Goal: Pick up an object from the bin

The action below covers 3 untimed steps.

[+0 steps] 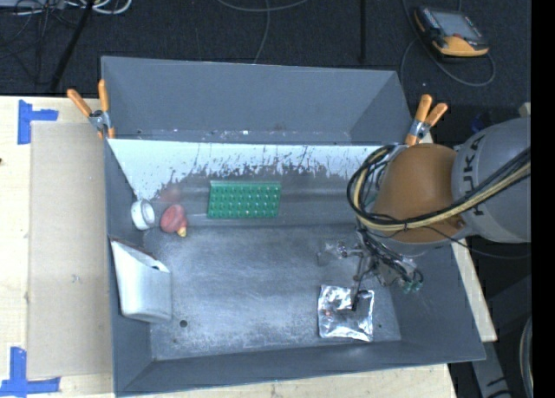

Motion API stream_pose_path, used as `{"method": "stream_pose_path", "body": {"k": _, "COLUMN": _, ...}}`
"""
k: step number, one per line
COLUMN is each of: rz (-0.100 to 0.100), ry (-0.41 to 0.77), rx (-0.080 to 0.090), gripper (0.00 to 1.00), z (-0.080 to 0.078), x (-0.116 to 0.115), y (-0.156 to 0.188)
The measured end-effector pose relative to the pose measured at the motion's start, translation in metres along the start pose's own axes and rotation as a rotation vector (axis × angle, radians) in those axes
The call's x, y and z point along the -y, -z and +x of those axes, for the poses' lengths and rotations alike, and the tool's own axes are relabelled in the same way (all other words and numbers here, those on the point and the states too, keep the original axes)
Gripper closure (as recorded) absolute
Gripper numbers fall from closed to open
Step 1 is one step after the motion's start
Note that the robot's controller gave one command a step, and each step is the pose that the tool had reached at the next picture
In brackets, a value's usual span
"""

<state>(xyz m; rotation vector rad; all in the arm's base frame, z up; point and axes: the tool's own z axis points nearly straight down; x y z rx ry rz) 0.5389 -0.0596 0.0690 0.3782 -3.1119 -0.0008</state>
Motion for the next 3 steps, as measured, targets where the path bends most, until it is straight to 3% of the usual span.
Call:
{"method": "stream_pose_path", "body": {"k": 1, "rz": 0.003, "ry": 0.630, "rx": 0.007, "gripper": 0.00, "z": 0.026, "x": -0.015, "y": 0.000}}
{"method": "stream_pose_path", "body": {"k": 2, "rz": 0.002, "ry": 0.629, "rx": 0.007, "gripper": 1.00, "z": 0.026, "x": -0.015, "y": 0.000}}
{"method": "stream_pose_path", "body": {"k": 3, "rz": 0.007, "ry": 0.672, "rx": 0.012, "gripper": 1.00, "z": 0.031, "x": -0.010, "y": 0.137}}
